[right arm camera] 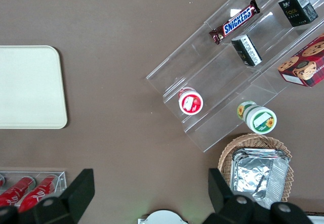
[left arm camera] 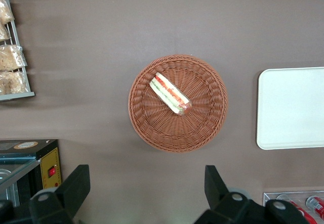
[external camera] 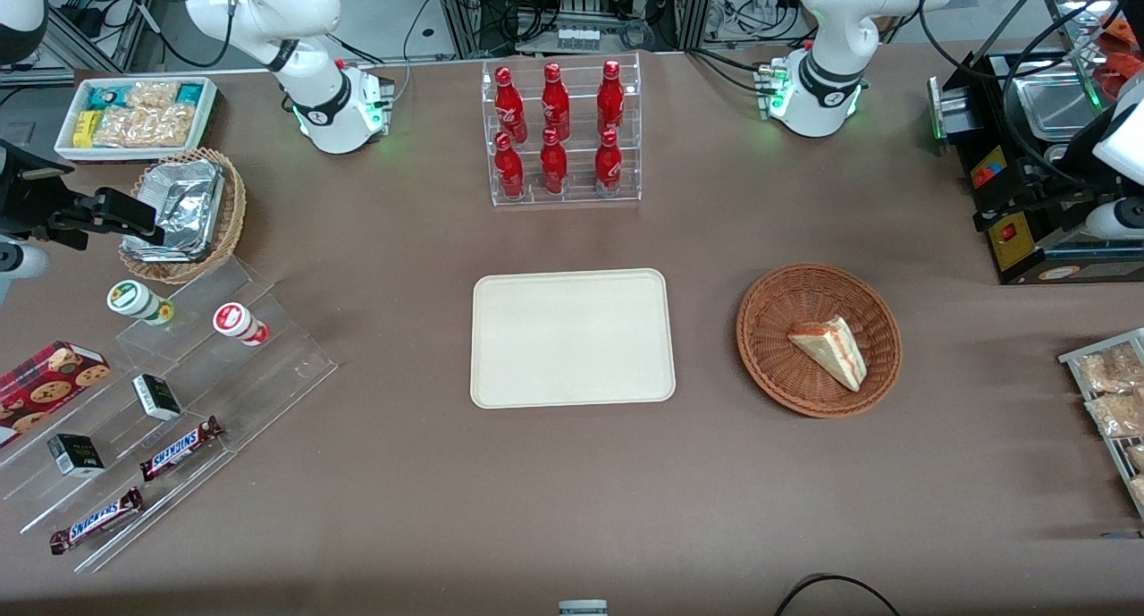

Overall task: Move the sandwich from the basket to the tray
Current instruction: 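Move the left gripper down over the sandwich in the wicker basket, then lower the left gripper and close it on the wrapped sandwich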

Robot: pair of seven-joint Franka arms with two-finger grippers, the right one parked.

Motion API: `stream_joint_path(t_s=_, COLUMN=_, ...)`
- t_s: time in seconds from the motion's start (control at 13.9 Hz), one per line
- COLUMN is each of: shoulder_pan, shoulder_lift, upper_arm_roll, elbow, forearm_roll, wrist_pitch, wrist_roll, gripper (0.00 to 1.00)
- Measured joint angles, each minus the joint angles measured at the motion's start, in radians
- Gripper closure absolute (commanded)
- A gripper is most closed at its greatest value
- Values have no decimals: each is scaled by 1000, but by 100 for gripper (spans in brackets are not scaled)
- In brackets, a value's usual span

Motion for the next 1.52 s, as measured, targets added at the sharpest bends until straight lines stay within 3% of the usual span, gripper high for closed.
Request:
stream_joint_path(t_s=0.51, shoulder_pan=0, shoulder_lift=71, upper_arm_roll=0, elbow=-31, forearm_roll=17, wrist_pitch=26, wrist_roll=-3, gripper=0)
stream_joint_path(t_s=0.79, shoulder_pan=0, shoulder_lift=110, upper_arm_roll=-1, elbow=-215, forearm_roll=19, wrist_pitch=266, wrist_roll=-122, gripper=0)
stream_joint_path(t_s=1.15, shoulder_pan=-2, shoulder_lift=112, upper_arm_roll=-7, elbow=-446, forearm_roll=19, wrist_pitch=552, wrist_roll=-409, gripper=0)
stream_joint_path(t_s=1.52, shoulder_pan=-18, shoulder_lift=111, upper_arm_roll=-64, elbow=-588, forearm_roll=19, wrist_pitch=709, wrist_roll=-753, gripper=0)
